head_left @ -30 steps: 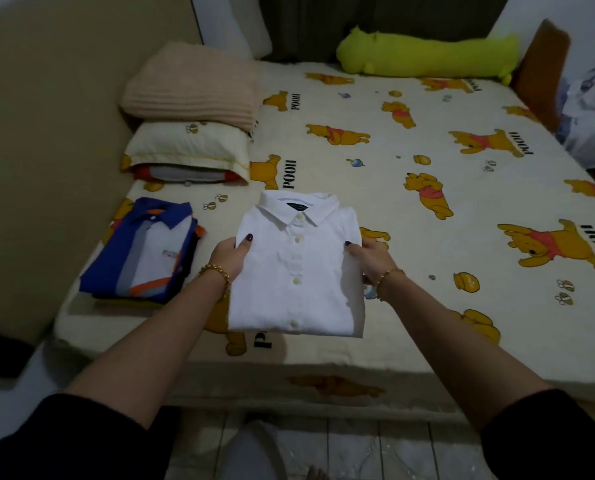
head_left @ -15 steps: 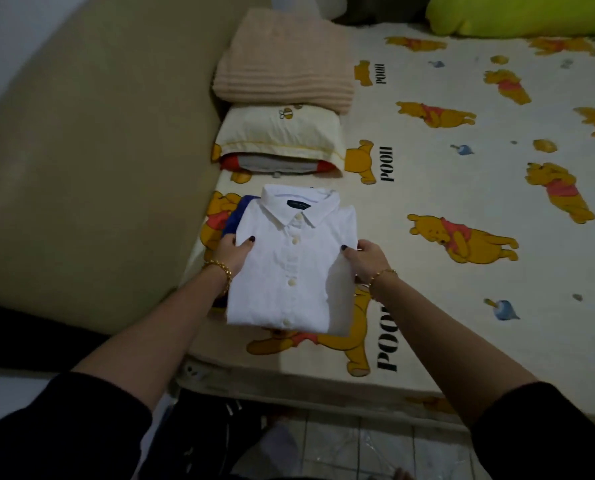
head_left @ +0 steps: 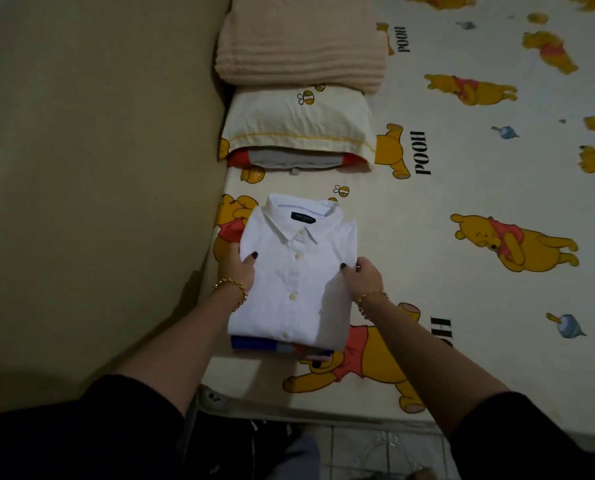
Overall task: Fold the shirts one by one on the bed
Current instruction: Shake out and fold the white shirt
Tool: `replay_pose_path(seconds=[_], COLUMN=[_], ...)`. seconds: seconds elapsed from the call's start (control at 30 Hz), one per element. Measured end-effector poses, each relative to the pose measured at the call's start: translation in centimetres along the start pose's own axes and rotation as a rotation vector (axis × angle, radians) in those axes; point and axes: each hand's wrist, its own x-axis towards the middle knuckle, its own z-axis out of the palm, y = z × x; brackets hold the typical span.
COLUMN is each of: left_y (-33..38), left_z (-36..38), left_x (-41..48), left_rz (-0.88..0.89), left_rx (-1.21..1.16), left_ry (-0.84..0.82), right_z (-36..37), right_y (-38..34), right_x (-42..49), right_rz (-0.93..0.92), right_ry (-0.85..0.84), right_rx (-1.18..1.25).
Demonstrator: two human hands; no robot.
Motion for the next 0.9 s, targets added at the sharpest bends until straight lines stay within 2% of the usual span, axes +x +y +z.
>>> replay_pose_path(seconds=[0.2, 0.3, 0.47, 0.6, 0.7, 0.8, 0.9], left_y=[-3.0, -4.3, -4.5, -5.8, -7.9, -10.0, -11.4], left_z=[1.3, 1.5, 2.6, 4.3, 5.4, 6.1, 6.4], left_x=[0.3, 0.1, 2.9, 4.6, 5.9, 7.8, 9.3], left_rz=[0.001, 0.006, -0.115, -0.286, -0.388, -0.415, -0.388], left_rx=[-0.027, -0.032, 0.065, -0.091, -0.251, -0.238, -0.347], left_ry=[0.104, 0.105, 0.116, 0.052, -0.018, -0.095, -0.197], right_z=[1.4, 2.3, 4.1, 6.3, 8.2, 8.8, 9.4], right_y=[0.7, 1.6, 1.5, 2.6, 4.3, 5.1, 6.2], right_x=[0.7, 0.2, 0.7, 2.2, 3.1, 4.1, 5.2], right_rz=[-0.077, -0.073, 0.074, 0.263, 0.314, 0.321, 0.328], right_ry=[0.038, 0.025, 0.113, 0.093, 0.112, 0.085, -0.058], right_rx=[-0.032, -0.024, 0.244, 0.375, 0.337, 0.330, 0.439])
